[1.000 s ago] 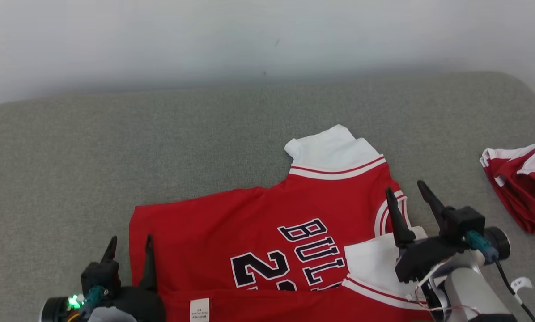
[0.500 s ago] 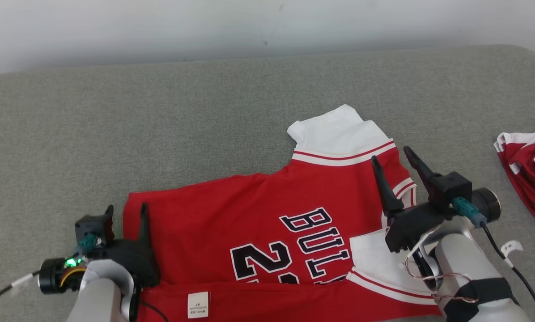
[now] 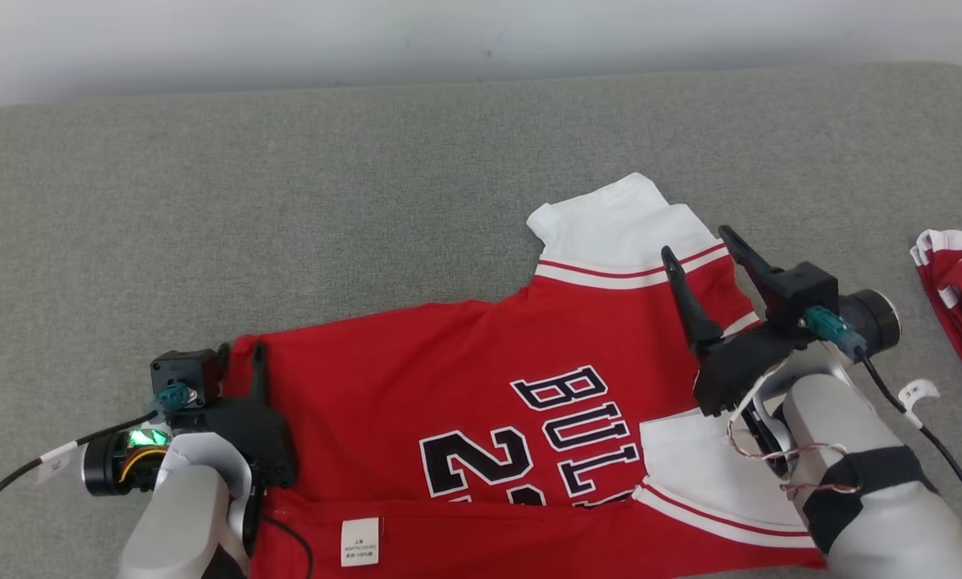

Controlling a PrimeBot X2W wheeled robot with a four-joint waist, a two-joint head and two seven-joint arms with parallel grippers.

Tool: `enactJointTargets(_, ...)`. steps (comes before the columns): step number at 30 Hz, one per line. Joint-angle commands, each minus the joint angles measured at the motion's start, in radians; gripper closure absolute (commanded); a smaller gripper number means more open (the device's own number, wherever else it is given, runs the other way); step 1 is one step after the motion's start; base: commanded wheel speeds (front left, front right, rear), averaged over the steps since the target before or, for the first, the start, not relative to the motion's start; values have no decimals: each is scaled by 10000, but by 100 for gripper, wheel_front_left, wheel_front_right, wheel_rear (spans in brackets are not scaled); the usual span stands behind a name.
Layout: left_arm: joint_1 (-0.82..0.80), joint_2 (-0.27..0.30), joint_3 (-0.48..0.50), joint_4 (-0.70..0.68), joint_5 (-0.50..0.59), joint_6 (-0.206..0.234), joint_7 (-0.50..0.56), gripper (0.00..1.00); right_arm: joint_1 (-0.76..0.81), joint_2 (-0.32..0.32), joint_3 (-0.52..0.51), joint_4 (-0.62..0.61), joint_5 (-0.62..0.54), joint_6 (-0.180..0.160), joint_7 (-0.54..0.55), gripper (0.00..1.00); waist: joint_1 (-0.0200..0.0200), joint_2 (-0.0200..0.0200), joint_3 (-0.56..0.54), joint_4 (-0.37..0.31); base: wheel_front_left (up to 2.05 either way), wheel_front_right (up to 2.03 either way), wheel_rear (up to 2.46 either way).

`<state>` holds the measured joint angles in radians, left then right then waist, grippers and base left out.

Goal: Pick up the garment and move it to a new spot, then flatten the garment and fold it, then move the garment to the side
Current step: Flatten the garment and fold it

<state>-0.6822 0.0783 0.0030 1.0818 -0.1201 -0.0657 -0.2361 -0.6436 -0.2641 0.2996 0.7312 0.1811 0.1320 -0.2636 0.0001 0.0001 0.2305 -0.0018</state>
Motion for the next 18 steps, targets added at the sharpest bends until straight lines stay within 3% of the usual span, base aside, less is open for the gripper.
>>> enactJointTargets(1,-55,-9,-27,122,20,33,-16,56,-199,-55,124,121,67,-27,0,0,-1,-1,57,33,0,0,0)
enactJointTargets(4,-240,-46,-143,394,30,42,-65,100,-826,-194,538,750,407,-27,187,0,-1,-1,166,107,0,0,0)
enactJointTargets(18,-531,-237,-835,77,-68,30,-279,100,-3487,-1001,2197,2625,2300,-27,2615,0,-1,-1,740,1102,0,0,0)
